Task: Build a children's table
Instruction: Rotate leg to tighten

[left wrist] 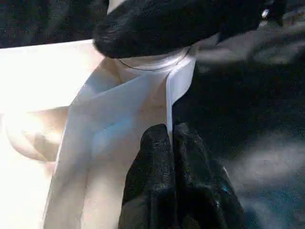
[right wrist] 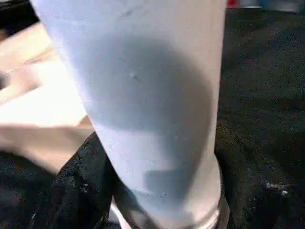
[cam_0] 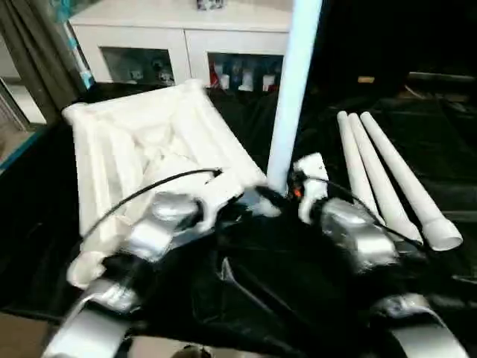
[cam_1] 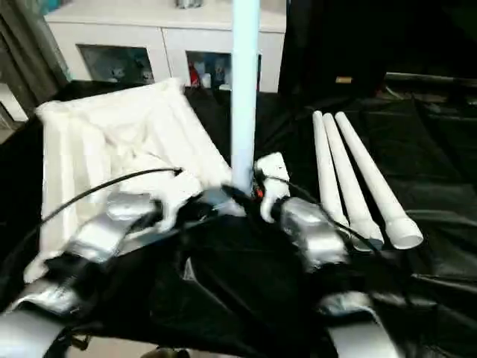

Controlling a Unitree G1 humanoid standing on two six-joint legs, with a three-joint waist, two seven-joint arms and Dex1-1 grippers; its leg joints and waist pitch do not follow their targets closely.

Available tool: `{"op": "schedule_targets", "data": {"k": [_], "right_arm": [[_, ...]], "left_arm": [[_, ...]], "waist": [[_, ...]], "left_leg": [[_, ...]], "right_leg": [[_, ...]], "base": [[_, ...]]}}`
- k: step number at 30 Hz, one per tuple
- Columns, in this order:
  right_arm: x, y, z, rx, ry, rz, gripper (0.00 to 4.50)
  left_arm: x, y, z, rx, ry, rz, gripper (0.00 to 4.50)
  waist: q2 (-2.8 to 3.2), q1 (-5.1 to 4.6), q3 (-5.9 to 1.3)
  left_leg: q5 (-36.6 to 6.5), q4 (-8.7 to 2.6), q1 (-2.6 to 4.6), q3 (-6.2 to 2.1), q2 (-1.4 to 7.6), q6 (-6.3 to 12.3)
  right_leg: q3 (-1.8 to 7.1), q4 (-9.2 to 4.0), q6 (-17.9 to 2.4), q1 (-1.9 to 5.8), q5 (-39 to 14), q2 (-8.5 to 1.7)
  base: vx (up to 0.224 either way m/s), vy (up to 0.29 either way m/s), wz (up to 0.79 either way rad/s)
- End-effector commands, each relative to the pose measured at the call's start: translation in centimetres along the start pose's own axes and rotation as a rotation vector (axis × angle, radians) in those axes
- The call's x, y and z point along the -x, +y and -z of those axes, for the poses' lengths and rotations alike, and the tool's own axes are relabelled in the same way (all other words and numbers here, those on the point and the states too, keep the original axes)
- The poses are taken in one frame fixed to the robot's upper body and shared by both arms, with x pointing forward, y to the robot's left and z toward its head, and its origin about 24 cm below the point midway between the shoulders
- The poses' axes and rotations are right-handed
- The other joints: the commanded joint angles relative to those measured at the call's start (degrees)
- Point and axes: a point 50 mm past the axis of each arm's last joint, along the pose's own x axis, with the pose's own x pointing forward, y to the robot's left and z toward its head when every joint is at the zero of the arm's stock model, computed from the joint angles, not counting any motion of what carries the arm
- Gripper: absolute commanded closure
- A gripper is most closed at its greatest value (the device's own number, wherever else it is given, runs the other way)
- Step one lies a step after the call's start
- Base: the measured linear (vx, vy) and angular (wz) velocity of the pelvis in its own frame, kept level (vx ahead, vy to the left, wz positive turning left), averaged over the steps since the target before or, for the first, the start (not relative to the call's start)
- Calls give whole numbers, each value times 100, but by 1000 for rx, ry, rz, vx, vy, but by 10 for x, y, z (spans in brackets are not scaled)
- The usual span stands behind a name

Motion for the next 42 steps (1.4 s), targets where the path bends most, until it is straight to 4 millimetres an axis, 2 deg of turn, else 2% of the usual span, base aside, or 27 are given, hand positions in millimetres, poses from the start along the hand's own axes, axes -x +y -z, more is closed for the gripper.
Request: {"op": "schedule_targets", "data": {"k": [1, 4, 5, 6, 8, 10, 11, 14, 16, 18, 19, 21, 24, 25, 26, 28, 31, 34, 38, 41, 42], "right_arm": [[-2, 4, 30, -32, 135, 88, 185], [-13, 19, 26, -40, 104, 40, 185], [-16, 26, 23, -51, 85, -4, 130], [-17, 28, 22, -55, 76, -19, 116], [-18, 29, 14, -63, 48, -73, 116], [-17, 28, 13, -65, 42, -86, 88], [-12, 22, 9, -25, 36, -135, 76], [-1, 13, 7, 42, 39, -217, 71], [7, 8, 5, 61, 39, -264, 71], [14, 3, 3, 73, 39, -302, 71], [27, -5, 2, 111, 58, -375, 71], [34, -10, 1, 129, 69, -403, 71], [45, -19, -4, 143, 83, -459, 71], [47, -20, -4, 146, 86, -470, 99], [48, -20, -4, 148, 88, -475, 99], [50, -21, -5, 161, 101, -506, 112], [51, -19, -5, 162, 105, -524, 138], [50, -16, -5, 152, 106, -546, 166], [46, -11, 1, 134, 110, -530, 173], [37, -15, 10, 136, 140, -389, 176], [32, -18, 15, 127, 160, -293, 176]], "left_arm": [[-6, 4, -11, 19, -37, -79, 450], [-17, -3, -20, 9, -59, -59, 450], [-20, -6, -22, 3, -68, -45, 450], [-21, -7, -23, 1, -71, -41, 450], [-22, -10, -25, -13, -87, -13, 450], [-21, -10, -25, -16, -89, -4, 450], [-18, -11, -22, -37, -93, 41, 450], [-10, -13, -16, -57, -97, 109, 450], [-5, -14, -13, -68, -97, 148, 450], [0, -15, -9, -80, -90, 177, 450], [9, -15, -1, -100, -76, 230, 450], [14, -15, 3, -103, -65, 251, 450], [26, -16, 10, -97, -57, 311, 450], [27, -16, 10, -93, -58, 320, 450], [28, -16, 10, -92, -58, 324, 450], [32, -17, 11, -92, -59, 343, 450], [34, -17, 12, -95, -58, 346, 450], [35, -16, 12, -94, -58, 342, 450], [32, -13, 12, -88, -53, 293, 450], [24, -6, 9, -70, -40, 197, 450], [18, -2, 6, -51, -39, 135, 450]], "waist": [[-53, -30, -355], [-56, -32, -359], [-57, -26, -357], [-64, -28, -359], [-59, -24, -365], [-64, -14, -368], [-51, -10, -372], [-68, 3, -396], [-73, 26, -423], [-80, 40, -435], [-81, 63, -472], [-68, 77, -483], [-75, 85, -502], [-69, 89, -506], [-64, 92, -495], [-66, 79, -463], [-76, 69, -443], [-85, 65, -451], [-85, 62, -462], [-89, 43, -453], [-90, 21, -441]], "left_leg": [[-1972, -457, 182, -194, 304, -144], [-2067, -467, 173, -195, 295, -125], [-2085, -469, 173, -197, 298, -112], [-2087, -469, 162, -194, 296, -82], [-2058, -471, 157, -194, 300, -42], [-1987, -470, 147, -189, 301, 2], [-1976, -467, 152, -188, 301, 14], [-1744, -452, 113, -175, 309, 105], [-1397, -415, 94, -151, 312, 262], [-1247, -387, 96, -135, 309, 334], [-888, -357, 68, -138, 316, 472], [-654, -316, 45, -120, 317, 651], [-547, -291, 45, -113, 326, 769], [-565, -285, 44, -118, 340, 788], [-585, -287, 43, -116, 347, 790], [-887, -314, 61, -112, 349, 668], [-1053, -339, 73, -116, 350, 516], [-1032, -338, 72, -118, 346, 451], [-895, -323, 61, -117, 336, 488], [-916, -324, 59, -115, 325, 470], [-1007, -332, 74, -113, 314, 396]], "right_leg": [[234, -583, -963, 122, -2441, -439], [240, -593, -954, 121, -2355, -439], [240, -591, -951, 119, -2346, -440], [244, -594, -948, 124, -2329, -448], [245, -588, -957, 132, -2248, -442], [248, -582, -985, 143, -2164, -448], [249, -582, -995, 140, -2146, -446], [253, -538, -1076, 180, -1752, -443], [251, -485, -1211, 204, -1263, -442], [246, -461, -1299, 205, -1042, -431], [222, -390, -1409, 255, -512, -415], [206, -324, -1525, 243, -34, -391], [189, -282, -1658, 241, 178, -387], [184, -274, -1691, 241, 150, -396], [185, -285, -1692, 228, 102, -397], [187, -334, -1655, 211, -392, -402], [203, -377, -1562, 199, -808, -409], [210, -374, -1517, 202, -851, -412], [209, -351, -1533, 204, -646, -410], [214, -368, -1520, 191, -718, -410], [215, -395, -1494, 177, -914, -407]], "base": [[0, 0, 0], [0, 0, 0], [0, 0, 0], [0, 0, 0], [0, 0, 0], [0, 0, 0], [0, 0, 0], [0, 0, 0], [0, 0, 0], [35, -9, 2], [53, -9, 1], [0, 0, 0], [0, 0, 0], [0, 0, 0], [0, 0, 0], [0, 0, 0], [0, 0, 0], [0, 0, 0], [0, 0, 0], [0, 0, 0], [0, 0, 0]]}}
